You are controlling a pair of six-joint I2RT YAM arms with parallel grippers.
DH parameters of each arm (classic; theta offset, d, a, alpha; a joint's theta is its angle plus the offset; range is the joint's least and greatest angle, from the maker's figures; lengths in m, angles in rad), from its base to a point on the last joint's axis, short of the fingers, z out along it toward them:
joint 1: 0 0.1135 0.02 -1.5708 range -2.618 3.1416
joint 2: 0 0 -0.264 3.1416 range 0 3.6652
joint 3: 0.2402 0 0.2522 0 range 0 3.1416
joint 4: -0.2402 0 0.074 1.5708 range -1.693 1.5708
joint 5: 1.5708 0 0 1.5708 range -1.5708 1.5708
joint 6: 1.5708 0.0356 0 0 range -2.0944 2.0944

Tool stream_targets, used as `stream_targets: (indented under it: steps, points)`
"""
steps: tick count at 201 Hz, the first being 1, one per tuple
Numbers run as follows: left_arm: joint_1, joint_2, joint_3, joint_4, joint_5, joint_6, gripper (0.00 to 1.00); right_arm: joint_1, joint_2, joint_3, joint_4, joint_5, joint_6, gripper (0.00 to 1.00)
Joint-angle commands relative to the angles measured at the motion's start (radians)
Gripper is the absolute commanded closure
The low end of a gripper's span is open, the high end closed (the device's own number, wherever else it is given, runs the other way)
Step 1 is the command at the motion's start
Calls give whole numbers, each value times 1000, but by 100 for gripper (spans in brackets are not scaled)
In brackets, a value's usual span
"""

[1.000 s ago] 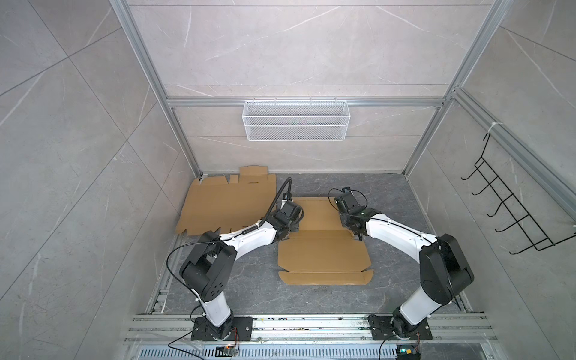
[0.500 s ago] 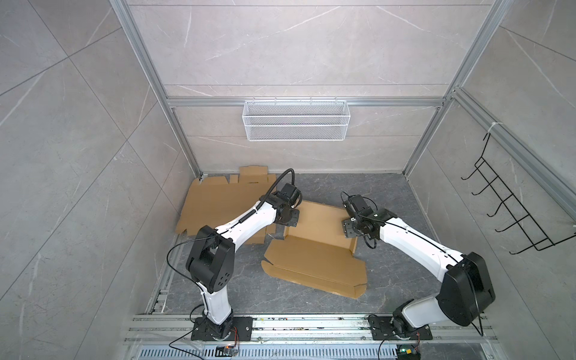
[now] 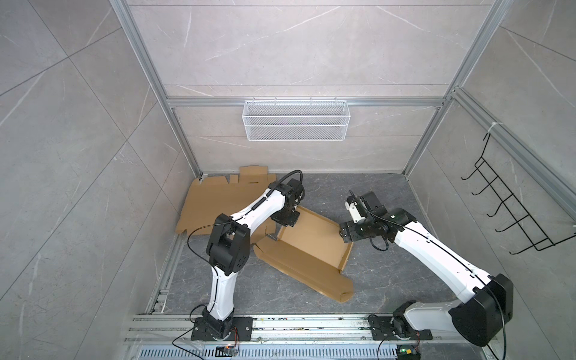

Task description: Fold the paper box

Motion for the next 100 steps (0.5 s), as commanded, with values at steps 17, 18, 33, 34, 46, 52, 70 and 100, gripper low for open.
stream_targets:
  steps: [17,18,33,34,46,52,70,100]
  points:
    - [6,139,172,-173,51,133,100,-10,191,82,69,-139,-91,17]
    - [5,141,176,-173,52,134,100,-12,198,84,71,-141,-91,17]
    - [7,178,217,-178,50,152,100,-37,274,104,100,-172,-91,21]
    - [7,181,220,-179,48,153,100,-40,279,105,103,-174,-90,21]
    - [7,213,272,-209,28,159,99,-63,324,109,127,-190,-81,23]
    - [8,226,293,-221,26,161,99,-75,342,109,143,-193,-77,24]
    - [9,245,326,-221,36,170,95,-99,396,105,175,-177,-65,28]
    - [10,307,392,-230,48,167,82,-114,482,109,210,-184,-42,39]
